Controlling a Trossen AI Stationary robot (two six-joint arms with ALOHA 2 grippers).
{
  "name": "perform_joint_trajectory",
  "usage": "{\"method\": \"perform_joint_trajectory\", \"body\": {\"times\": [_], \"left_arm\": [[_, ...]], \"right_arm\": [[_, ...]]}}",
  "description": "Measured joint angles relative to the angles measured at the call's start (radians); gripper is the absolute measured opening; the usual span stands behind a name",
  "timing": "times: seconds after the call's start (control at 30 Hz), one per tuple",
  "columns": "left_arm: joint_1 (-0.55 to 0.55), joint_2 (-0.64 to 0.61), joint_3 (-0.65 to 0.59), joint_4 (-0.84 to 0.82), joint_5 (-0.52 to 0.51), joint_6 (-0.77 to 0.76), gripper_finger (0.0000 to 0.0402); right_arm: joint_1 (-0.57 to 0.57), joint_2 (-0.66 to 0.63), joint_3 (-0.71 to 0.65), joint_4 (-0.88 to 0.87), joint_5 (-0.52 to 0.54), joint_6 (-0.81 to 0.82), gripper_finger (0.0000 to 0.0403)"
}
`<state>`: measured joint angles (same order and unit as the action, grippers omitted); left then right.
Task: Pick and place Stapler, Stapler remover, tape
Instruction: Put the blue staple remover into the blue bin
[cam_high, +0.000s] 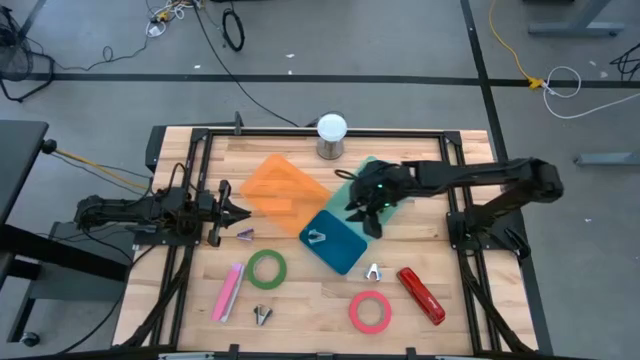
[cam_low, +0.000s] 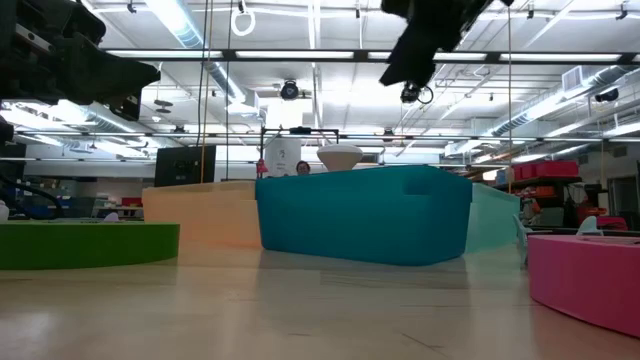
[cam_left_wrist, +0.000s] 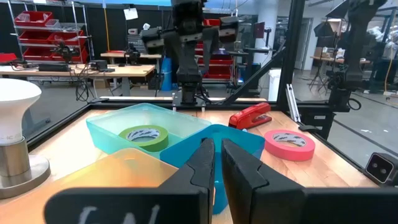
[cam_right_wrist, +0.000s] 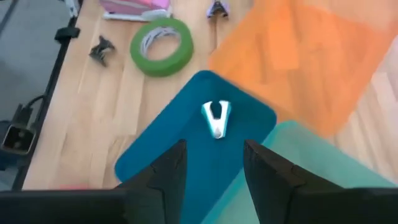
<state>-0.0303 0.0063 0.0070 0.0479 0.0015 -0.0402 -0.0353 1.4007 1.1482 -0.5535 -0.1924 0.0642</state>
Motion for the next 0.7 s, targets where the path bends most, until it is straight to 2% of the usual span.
{"method": "perform_joint_trajectory", "body": {"times": [0.37, 0.53, 0.7], "left_arm": [[0.000, 0.000, 0.000, 0.000, 0.000, 0.000, 0.0032], [0.000, 0.000, 0.000, 0.000, 0.000, 0.000, 0.0032], [0.000, 0.000, 0.000, 0.000, 0.000, 0.000, 0.0032]], "right_arm": [[0.100, -0.202, -0.253, -0.101, -0.010, -0.025, 0.0158], [0.164, -0.263, -0.373, -0.066, -0.042, -0.121, 0.0158], [0.224, -0.259, -0.442, 0.004, -0.043, -0.209, 0.0158]]}}
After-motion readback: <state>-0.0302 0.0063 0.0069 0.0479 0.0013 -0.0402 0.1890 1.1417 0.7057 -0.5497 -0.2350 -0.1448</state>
